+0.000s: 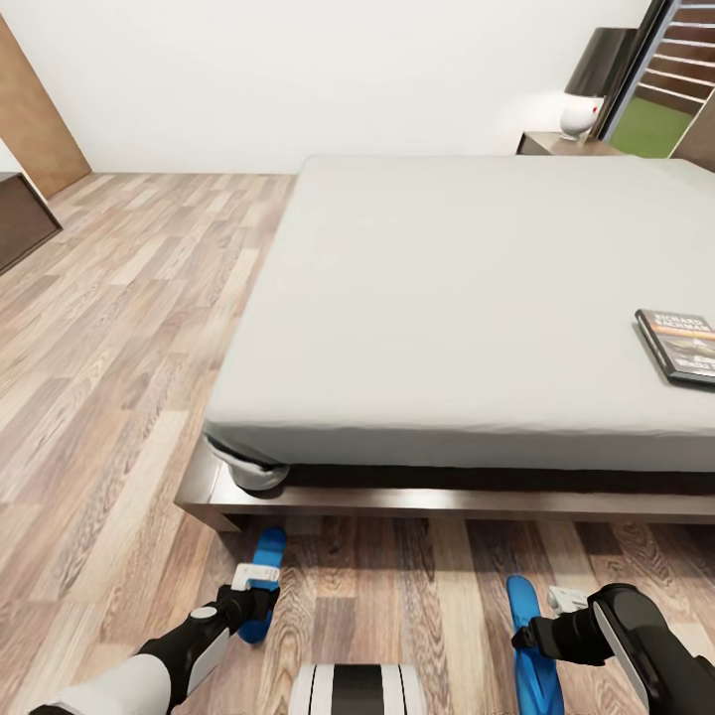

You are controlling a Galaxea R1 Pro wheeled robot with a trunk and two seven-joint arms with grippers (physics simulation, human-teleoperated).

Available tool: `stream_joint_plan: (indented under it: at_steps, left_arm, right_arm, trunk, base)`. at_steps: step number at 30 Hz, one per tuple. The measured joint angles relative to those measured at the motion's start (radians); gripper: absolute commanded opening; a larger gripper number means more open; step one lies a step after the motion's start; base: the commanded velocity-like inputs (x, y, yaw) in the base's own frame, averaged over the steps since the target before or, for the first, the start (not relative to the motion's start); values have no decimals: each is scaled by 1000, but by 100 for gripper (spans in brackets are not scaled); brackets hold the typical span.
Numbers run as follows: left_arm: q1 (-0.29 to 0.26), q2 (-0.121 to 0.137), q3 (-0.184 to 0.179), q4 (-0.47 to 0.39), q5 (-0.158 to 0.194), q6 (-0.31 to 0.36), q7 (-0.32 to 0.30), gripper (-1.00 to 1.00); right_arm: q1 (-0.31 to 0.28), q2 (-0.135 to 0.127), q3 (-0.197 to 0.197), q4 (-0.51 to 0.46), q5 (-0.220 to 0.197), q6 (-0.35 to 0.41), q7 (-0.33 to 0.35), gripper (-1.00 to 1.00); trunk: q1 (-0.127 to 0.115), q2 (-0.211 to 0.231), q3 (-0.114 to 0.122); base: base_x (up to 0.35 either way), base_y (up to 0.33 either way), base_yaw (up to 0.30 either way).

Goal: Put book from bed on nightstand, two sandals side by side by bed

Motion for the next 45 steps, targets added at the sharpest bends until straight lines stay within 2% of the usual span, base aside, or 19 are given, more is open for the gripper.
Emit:
stream_joint_plan:
  at_steps: [7, 12, 19, 22, 33, 38, 45]
  left_arm:
    - [-13, 0, 0, -1, 0, -1, 2, -100]
    - [-18, 0, 0, -2, 0, -1, 3, -100]
    - [-21, 0, 0, -3, 0, -2, 4, -100]
    - [-22, 1, 0, -7, 0, -2, 5, -100]
    - [-22, 1, 0, -18, 0, -4, 5, -100]
    - [-22, 1, 0, -26, 0, -4, 5, -100]
    - [-23, 1, 0, -33, 0, -4, 5, -100]
  right_arm:
    - [0, 0, 0, 0, -1, 0, 0, -100]
    - [0, 1, 0, 0, 0, 0, 0, -100]
    - [0, 1, 0, 0, -1, 0, 0, -100]
    - [0, 0, 0, 0, 0, 0, 0, -100]
    - [0, 0, 0, -1, 0, 0, 0, -100]
    - [0, 0, 0, -3, 0, 0, 1, -100]
    - [0, 0, 0, -5, -1, 0, 2, -100]
  trunk:
    - [0, 0, -4]
    - [3, -1, -23]
    - [3, -1, -23]
    - [4, -2, -35]
    - [4, -2, -35]
    - [6, -3, -54]
    - [6, -3, -54]
  base:
    - [0, 0, 0]
    - [0, 0, 0]
    - [0, 0, 0]
    - [0, 0, 0]
    - [0, 0, 0]
    - [0, 0, 0]
    - [0, 0, 0]
